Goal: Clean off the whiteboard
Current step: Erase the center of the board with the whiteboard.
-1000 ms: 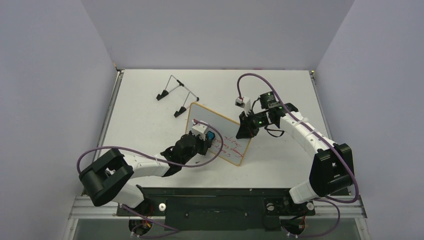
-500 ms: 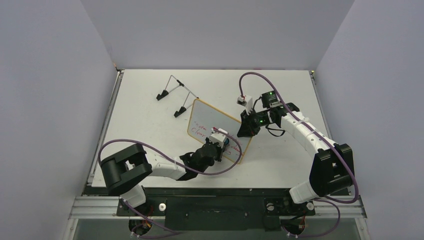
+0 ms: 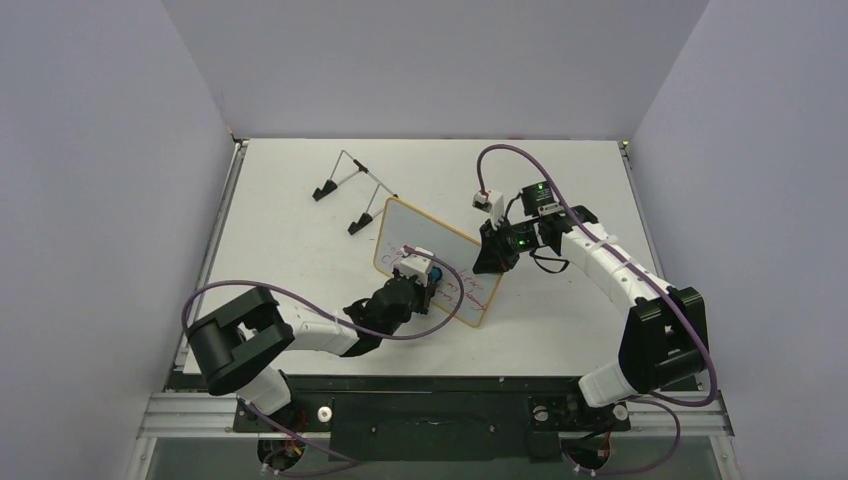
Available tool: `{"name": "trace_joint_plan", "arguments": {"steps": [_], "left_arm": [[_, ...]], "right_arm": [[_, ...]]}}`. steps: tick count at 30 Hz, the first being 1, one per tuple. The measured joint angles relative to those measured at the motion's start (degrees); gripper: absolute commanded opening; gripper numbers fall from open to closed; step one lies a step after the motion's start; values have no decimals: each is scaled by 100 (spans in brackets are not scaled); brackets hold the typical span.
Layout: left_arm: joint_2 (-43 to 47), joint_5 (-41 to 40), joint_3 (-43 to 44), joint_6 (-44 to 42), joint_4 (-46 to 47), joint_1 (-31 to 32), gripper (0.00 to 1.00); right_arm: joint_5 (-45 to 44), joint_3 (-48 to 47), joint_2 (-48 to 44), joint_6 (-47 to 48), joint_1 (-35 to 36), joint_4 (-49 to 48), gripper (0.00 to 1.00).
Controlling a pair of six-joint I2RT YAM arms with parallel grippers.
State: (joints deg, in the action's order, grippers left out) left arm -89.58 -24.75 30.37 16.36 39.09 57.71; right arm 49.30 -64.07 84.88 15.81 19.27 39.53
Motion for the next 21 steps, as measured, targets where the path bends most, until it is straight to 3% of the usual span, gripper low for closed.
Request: {"name": "trace_joint_plan", "arguments": {"steps": [12,21], "left_arm": [[-339,122,98,-61,315,420,0],[-345,142,149,-70,299,345,0]], "right_arm": [[-2,0,0,0,-4,2,0],[-17,0,-2,-2,-11,-26,0]]}}
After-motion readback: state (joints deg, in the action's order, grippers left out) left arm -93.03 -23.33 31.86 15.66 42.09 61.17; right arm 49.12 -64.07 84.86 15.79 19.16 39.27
